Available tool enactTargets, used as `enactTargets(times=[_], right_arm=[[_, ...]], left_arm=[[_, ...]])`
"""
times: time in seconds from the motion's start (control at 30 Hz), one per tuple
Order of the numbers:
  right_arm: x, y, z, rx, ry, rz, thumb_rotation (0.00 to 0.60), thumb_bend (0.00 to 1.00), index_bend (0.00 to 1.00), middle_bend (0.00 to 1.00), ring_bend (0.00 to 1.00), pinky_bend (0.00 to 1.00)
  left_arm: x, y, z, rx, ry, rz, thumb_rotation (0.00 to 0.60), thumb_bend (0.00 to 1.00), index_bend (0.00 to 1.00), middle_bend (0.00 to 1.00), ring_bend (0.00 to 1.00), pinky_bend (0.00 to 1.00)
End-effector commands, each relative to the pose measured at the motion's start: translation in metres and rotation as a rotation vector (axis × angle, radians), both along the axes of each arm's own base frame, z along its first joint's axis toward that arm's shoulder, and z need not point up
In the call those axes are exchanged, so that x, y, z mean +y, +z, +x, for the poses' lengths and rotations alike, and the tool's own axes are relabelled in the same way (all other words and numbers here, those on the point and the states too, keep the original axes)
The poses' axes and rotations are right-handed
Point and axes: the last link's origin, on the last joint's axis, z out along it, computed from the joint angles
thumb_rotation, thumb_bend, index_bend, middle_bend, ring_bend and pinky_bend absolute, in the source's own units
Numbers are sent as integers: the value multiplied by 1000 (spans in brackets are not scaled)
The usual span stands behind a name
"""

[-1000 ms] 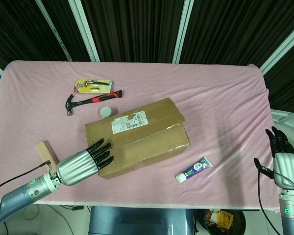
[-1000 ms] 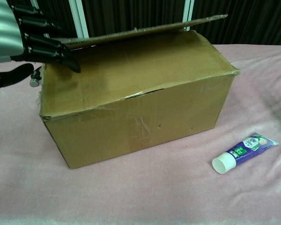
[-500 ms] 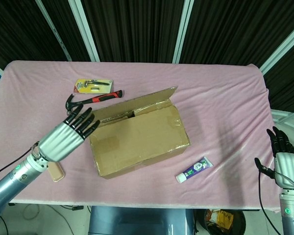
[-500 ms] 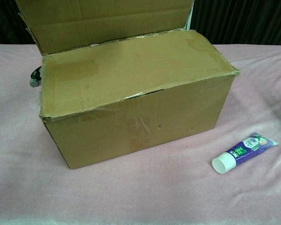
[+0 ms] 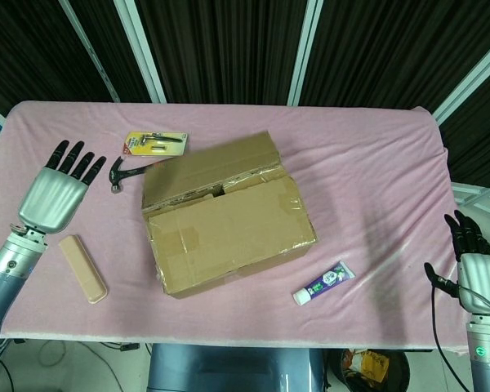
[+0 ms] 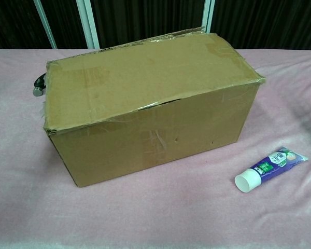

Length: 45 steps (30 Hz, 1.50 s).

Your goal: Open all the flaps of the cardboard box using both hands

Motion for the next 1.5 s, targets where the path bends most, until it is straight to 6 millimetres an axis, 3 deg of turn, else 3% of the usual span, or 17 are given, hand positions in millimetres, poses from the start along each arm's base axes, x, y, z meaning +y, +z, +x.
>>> enactTargets(times=[0.03,0.23,0.43,0.6,0.8,0.97,1.23,1.5], right_arm=[[-1,2,4,2,14,0,600,360,0,0,2,224],[-3,3,19,12,57,36,600,359,0,0,3,225],[-17,9,51,-17,128,91,600,378,0,12,11,225],[-40,14,90,24,211,185,600,548,12,79,53,225],[-72,10,147,-2,311,260,600,774,80,169,128,246],[-99,-1,189,-8,373,310,600,872,129,215,160,246],[-147,-33,251,3,402,413,600,934,164,262,196,265],[-167,-72,291,-3,395,504,600,963,204,312,223,265]], left_arm=[[-23,1,-15,-205,65,18,600,297,134,183,101,136],[-64,-4,-39,-429,121,16,600,231,81,109,67,106],[-106,-12,-69,-551,192,1,600,230,73,102,63,103],[-126,-17,-92,-590,222,8,600,231,73,103,63,100],[-123,-19,-103,-596,208,15,600,236,73,102,63,99],[-121,-20,-107,-607,217,7,600,238,73,102,63,99],[-118,-19,-108,-625,224,-6,600,238,73,102,63,97],[-116,-18,-111,-647,244,-24,600,238,74,104,63,96]])
